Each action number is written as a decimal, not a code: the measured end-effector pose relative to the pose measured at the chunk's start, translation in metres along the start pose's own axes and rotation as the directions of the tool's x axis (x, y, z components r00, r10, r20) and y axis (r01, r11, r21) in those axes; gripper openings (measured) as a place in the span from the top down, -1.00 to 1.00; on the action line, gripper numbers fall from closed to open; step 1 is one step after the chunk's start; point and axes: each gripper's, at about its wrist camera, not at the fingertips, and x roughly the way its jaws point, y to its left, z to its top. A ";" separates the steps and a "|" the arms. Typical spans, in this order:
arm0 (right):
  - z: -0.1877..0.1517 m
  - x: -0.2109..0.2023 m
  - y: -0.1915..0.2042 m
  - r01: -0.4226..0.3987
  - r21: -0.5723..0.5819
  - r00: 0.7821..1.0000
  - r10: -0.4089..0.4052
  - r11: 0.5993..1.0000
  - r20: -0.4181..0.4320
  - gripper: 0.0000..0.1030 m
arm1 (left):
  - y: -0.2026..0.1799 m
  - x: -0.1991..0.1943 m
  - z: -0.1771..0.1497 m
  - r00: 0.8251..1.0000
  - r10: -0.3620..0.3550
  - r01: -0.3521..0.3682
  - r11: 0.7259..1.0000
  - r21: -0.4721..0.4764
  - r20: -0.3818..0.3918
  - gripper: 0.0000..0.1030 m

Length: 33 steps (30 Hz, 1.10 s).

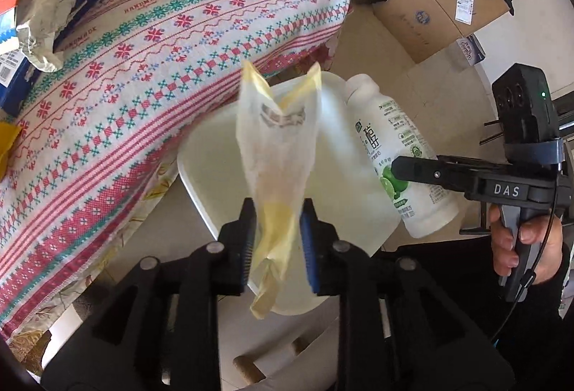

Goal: Collect trash
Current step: 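Carry the bag and bottle over the white bin and open both grippers, then grasp the yellow foil snack wrapper with the left gripper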

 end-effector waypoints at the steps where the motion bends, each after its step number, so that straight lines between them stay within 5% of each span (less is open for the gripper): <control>1: 0.000 0.001 0.001 0.002 -0.001 1.000 -0.002 1.000 -0.002 0.26 | -0.001 -0.002 0.000 1.000 0.013 -0.013 1.000 0.005 0.007 0.21; 9: -0.002 0.012 0.004 0.023 -0.012 0.999 -0.024 1.000 -0.033 0.26 | 0.006 -0.043 -0.012 0.992 0.060 -0.064 0.997 0.033 0.115 -0.32; 23: 0.004 0.061 0.006 0.132 0.002 0.979 -0.130 0.991 -0.156 0.25 | 0.087 -0.102 -0.021 0.948 0.214 -0.173 0.968 -0.181 0.237 -0.58; 24: 0.005 0.060 0.009 0.136 -0.002 0.979 -0.134 0.991 -0.154 0.20 | 0.094 -0.106 -0.022 0.946 0.219 -0.173 0.965 -0.198 0.241 -0.58; 27: 0.007 0.055 0.019 0.154 -0.015 0.980 -0.154 0.988 -0.126 -0.34 | 0.111 -0.118 -0.027 0.939 0.230 -0.169 0.956 -0.238 0.255 -0.58; 33: 0.011 0.048 0.042 0.155 -0.045 0.982 -0.159 0.987 -0.103 -0.40 | 0.141 -0.127 -0.030 0.936 0.252 -0.172 0.937 -0.305 0.247 -0.61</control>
